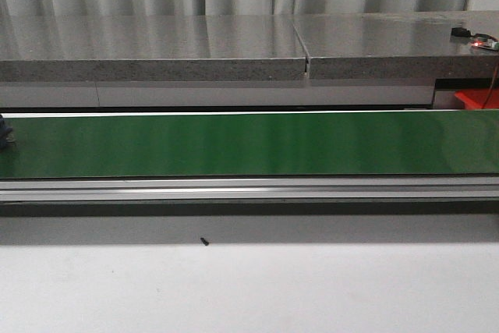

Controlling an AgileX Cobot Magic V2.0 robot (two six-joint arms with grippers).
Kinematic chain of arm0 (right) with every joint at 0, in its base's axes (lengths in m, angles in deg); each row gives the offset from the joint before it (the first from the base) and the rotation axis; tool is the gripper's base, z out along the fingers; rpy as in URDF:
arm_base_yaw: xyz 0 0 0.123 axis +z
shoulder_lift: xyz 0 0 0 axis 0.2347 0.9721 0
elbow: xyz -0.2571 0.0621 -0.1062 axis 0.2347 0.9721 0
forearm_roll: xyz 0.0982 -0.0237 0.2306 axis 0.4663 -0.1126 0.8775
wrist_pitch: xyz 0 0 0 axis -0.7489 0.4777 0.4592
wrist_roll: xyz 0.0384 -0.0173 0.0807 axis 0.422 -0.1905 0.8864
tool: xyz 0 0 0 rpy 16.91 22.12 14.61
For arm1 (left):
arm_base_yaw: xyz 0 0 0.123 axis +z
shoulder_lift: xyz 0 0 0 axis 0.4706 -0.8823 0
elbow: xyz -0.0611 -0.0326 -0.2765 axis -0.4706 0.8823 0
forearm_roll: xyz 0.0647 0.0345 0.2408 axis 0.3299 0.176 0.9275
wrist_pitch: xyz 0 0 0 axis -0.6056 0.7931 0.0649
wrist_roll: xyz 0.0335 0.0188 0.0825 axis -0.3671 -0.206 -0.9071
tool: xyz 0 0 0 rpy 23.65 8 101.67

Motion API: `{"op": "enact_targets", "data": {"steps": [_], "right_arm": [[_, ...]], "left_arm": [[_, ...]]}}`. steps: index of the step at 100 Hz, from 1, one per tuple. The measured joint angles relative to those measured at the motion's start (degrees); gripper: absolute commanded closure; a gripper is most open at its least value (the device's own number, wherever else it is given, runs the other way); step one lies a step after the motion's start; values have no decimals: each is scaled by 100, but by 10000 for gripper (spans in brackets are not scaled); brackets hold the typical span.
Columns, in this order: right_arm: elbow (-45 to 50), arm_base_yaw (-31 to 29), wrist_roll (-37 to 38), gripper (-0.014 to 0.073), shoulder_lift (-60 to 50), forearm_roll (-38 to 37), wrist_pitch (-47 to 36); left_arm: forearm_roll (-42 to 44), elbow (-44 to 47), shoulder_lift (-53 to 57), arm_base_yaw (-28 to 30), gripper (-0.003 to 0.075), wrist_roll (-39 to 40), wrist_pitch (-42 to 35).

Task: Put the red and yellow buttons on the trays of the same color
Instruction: 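Move the left gripper over the last yellow-capped button and lower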

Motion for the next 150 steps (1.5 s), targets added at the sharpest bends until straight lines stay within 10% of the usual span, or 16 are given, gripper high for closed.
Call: {"op": "enact_targets", "data": {"steps": [125, 150], "right_arm": [[0, 0, 0, 662, 0, 0, 49], [0, 0, 0, 662, 0, 0, 49]], "left_arm": [[106, -914, -1294, 19, 94, 146, -404], [106, -914, -1294, 19, 211, 146, -414]]}}
